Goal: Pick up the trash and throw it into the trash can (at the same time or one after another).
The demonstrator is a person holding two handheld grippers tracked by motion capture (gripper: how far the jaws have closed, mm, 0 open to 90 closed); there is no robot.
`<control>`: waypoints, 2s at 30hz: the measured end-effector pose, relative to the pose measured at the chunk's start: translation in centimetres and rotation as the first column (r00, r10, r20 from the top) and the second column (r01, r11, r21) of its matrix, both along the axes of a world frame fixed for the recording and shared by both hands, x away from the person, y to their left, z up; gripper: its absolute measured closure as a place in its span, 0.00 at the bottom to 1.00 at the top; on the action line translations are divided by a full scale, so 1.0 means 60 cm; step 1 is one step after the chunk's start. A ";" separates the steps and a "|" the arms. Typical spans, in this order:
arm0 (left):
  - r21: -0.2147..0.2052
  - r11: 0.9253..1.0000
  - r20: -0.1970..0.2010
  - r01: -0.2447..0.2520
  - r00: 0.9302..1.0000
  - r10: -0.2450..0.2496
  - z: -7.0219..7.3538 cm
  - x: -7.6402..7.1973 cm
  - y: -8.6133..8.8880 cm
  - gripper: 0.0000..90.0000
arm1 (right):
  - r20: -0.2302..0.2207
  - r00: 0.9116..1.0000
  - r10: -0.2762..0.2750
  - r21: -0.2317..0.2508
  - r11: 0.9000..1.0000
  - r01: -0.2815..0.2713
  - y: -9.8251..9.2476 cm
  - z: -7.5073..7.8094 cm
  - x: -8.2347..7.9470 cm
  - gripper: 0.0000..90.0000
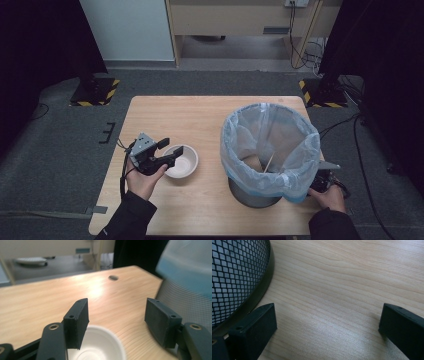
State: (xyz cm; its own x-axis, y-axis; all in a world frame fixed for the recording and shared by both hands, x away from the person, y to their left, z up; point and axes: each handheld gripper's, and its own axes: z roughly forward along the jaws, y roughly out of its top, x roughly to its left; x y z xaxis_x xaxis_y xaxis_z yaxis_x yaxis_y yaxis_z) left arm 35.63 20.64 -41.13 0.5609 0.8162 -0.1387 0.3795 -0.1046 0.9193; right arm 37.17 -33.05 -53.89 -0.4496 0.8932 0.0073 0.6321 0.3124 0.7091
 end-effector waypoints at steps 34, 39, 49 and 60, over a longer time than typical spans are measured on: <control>0.166 0.977 -0.271 -0.131 0.947 0.173 -0.160 0.074 0.063 0.47 | 0.002 1.000 0.014 0.002 1.000 -0.014 0.000 0.000 0.000 0.02; 0.148 0.980 -0.312 -0.134 0.934 0.175 -0.164 0.078 0.072 0.58 | 0.002 1.000 0.014 0.002 1.000 -0.014 0.000 0.000 0.000 0.02; 0.142 0.983 -0.349 -0.114 0.924 0.158 -0.160 0.078 0.062 0.85 | 0.001 1.000 0.014 0.002 1.000 -0.014 0.001 0.000 0.000 0.02; 0.082 0.993 -0.287 -0.087 0.952 0.107 -0.122 0.067 0.046 0.92 | 0.001 1.000 0.014 0.002 1.000 -0.014 0.001 0.000 0.000 0.02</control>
